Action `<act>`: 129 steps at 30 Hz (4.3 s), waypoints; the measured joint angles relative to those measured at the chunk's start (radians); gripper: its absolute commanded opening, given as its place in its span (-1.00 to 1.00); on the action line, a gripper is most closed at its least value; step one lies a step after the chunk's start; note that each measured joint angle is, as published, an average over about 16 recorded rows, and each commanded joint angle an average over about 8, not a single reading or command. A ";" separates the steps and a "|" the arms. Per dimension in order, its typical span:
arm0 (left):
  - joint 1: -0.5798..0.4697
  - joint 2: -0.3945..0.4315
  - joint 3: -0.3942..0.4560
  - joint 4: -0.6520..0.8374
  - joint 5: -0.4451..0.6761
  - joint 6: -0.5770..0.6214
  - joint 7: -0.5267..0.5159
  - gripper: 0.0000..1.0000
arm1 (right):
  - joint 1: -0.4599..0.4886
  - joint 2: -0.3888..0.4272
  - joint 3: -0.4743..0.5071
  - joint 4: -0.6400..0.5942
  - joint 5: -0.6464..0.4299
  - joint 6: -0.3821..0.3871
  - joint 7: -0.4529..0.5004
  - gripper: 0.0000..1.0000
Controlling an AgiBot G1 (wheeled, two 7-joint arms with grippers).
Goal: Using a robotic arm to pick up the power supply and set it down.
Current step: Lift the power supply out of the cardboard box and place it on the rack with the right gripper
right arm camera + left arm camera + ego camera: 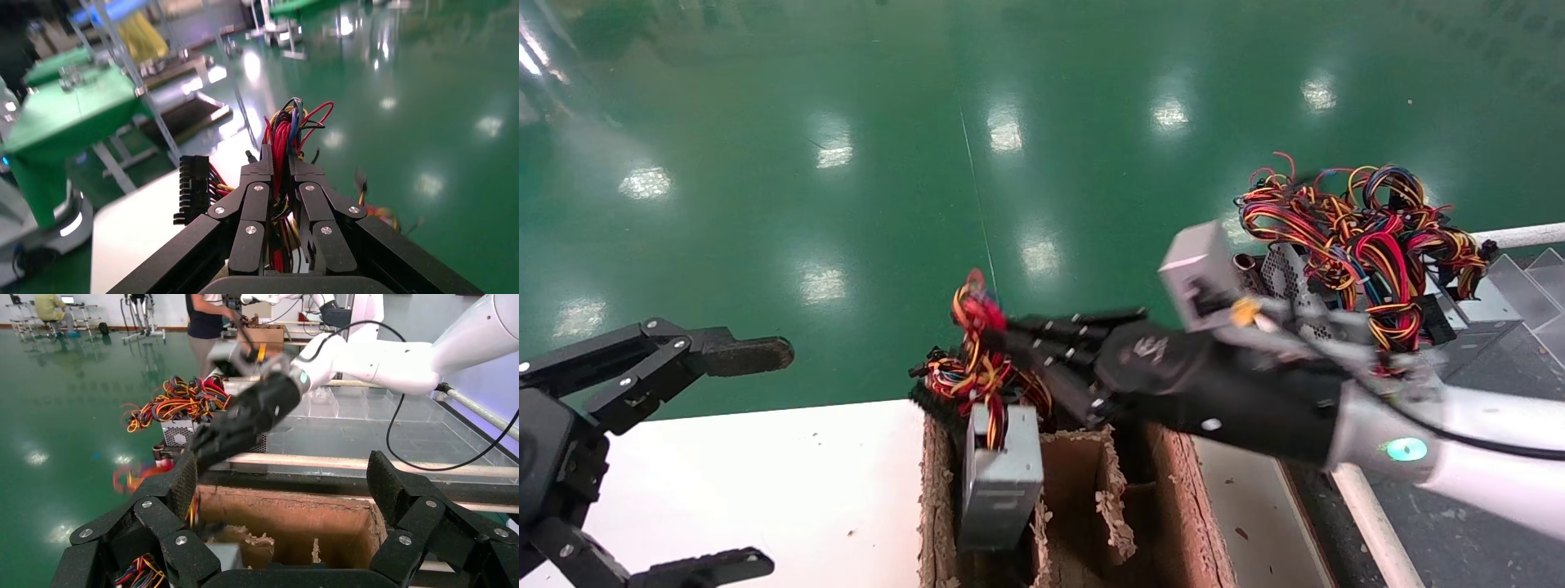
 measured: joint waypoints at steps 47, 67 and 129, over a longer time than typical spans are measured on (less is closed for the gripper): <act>-0.001 0.000 0.002 0.000 -0.001 0.000 0.001 1.00 | 0.480 0.638 0.201 -0.637 -0.159 -0.141 -0.220 -1.00; -0.001 -0.001 0.002 0.000 -0.001 0.000 0.001 1.00 | 0.326 0.629 0.133 -0.645 -0.176 -0.310 -0.272 -1.00; -0.002 -0.001 0.004 0.000 -0.002 -0.001 0.002 1.00 | 0.199 0.698 0.151 -0.374 -0.101 -0.327 -0.189 -1.00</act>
